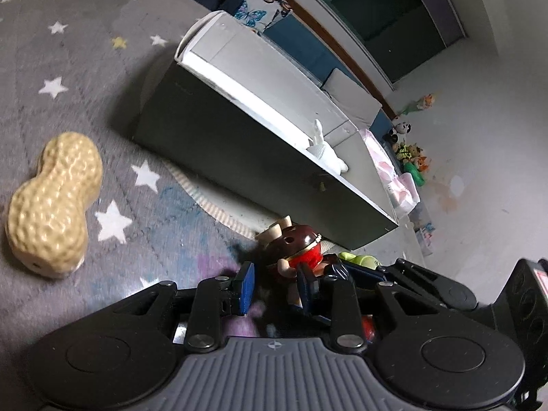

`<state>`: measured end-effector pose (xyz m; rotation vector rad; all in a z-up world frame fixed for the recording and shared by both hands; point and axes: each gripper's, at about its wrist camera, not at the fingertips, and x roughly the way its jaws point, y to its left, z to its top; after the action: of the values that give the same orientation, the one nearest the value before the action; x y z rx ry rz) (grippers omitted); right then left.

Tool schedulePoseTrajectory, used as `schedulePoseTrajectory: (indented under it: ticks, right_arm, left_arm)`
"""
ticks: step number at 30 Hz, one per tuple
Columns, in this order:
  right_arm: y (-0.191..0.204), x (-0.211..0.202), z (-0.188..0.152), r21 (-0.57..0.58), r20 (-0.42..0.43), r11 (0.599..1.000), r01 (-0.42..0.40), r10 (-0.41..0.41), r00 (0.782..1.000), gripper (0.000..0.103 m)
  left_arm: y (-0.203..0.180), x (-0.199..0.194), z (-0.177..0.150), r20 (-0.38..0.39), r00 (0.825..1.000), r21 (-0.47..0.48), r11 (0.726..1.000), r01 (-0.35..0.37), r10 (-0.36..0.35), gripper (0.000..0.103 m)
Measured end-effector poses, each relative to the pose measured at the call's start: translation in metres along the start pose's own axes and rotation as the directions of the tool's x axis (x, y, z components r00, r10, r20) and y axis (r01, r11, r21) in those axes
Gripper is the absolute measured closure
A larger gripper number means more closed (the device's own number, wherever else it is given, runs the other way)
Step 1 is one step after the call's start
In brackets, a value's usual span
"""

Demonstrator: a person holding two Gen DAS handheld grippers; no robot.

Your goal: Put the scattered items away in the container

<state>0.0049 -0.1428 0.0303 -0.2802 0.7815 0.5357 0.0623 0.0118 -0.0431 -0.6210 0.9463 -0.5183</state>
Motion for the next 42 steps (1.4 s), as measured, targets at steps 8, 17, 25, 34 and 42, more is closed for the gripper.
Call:
schedulePoseTrajectory:
  ticks: [8, 17, 25, 34, 42]
  right_arm:
    - [-0.003, 0.001, 0.0, 0.031, 0.007, 0.999, -0.004, 0.004, 1.0, 0.039]
    - [-0.004, 0.0, -0.003, 0.069, 0.025, 0.997, -0.016, 0.014, 1.0, 0.04]
    - [-0.007, -0.002, -0.004, 0.132, 0.034, 0.991, -0.025, 0.021, 0.999, 0.04]
    - [-0.007, -0.015, -0.009, 0.194, 0.074, 0.979, -0.056, 0.042, 0.996, 0.04]
    - [-0.01, -0.048, 0.0, 0.202, 0.167, 0.977, -0.063, 0.029, 0.985, 0.04]
  left_arm:
    - [-0.001, 0.0, -0.001, 0.015, 1.0, -0.038, 0.999, -0.004, 0.004, 0.073]
    - [0.005, -0.006, -0.004, 0.053, 0.998, -0.084, 0.996, 0.029, -0.024, 0.073]
    - [0.003, -0.004, -0.007, 0.086, 0.995, -0.13, 0.989, 0.065, -0.054, 0.072]
    - [-0.013, -0.004, -0.007, 0.08, 0.992, -0.115, 0.988, 0.103, -0.094, 0.067]
    - [-0.046, -0.02, 0.003, 0.125, 0.985, -0.05, 0.991, 0.125, -0.118, 0.067]
